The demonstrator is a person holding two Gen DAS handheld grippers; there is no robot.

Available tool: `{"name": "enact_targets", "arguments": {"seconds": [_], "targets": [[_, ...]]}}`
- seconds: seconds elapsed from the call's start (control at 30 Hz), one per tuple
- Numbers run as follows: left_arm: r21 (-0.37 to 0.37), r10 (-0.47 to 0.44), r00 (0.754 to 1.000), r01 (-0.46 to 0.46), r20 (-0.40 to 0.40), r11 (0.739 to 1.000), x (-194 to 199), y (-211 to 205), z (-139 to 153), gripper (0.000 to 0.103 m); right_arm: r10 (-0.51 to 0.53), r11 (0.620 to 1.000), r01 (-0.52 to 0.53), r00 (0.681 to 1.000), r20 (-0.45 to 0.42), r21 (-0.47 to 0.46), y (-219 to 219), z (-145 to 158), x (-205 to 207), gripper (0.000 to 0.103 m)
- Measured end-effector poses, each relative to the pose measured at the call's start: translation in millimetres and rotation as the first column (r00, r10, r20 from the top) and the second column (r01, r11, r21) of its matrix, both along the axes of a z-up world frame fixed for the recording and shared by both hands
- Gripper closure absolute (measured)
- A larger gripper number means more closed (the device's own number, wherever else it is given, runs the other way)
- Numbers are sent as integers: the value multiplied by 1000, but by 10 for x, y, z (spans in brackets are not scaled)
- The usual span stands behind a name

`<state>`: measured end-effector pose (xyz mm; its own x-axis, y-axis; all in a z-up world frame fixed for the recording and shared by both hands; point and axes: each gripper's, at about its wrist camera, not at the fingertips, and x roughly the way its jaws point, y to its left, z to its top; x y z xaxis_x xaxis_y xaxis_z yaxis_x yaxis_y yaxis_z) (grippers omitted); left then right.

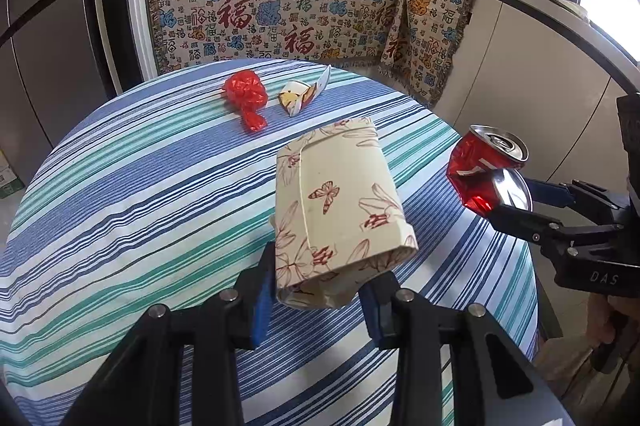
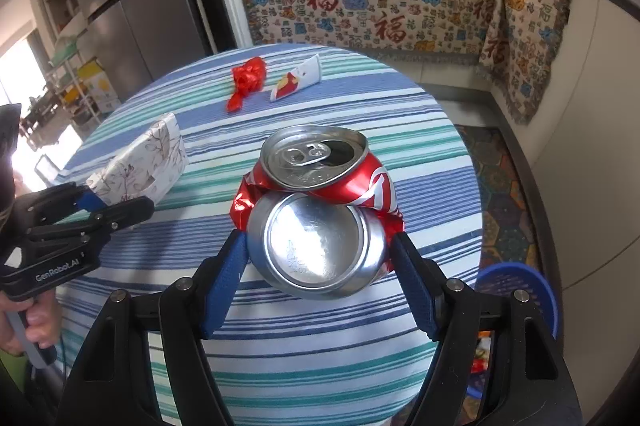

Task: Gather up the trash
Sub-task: 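Lift both items and carry them over the blue wastebasket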

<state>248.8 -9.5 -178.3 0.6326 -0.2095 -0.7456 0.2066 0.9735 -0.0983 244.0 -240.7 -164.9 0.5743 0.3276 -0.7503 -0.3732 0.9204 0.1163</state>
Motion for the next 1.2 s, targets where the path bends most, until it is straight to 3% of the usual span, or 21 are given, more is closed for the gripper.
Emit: {"name": "enact_targets", "arguments": {"seconds": [0.5,0.67,0.9,1.2], "targets": [[-23,1,1000,-2,-29,1000,38,10,-59,66,-5,1000,5,1000,-3,8,-43,6,17,29],[-36,-38,999,37,-24,999,44,-185,16,66,-54,997,54,999,-4,56,-315,83,38,29],[-66,-190,982,189,-12,980,55,-1032,127,66,-196,980,196,981,-5,38,-1282,151,55,29],[-97,-387,920,381,-58,919,100,-2490,-10,66,-361,931,364,928,-95,19,-2550,-160,60,29]]}}
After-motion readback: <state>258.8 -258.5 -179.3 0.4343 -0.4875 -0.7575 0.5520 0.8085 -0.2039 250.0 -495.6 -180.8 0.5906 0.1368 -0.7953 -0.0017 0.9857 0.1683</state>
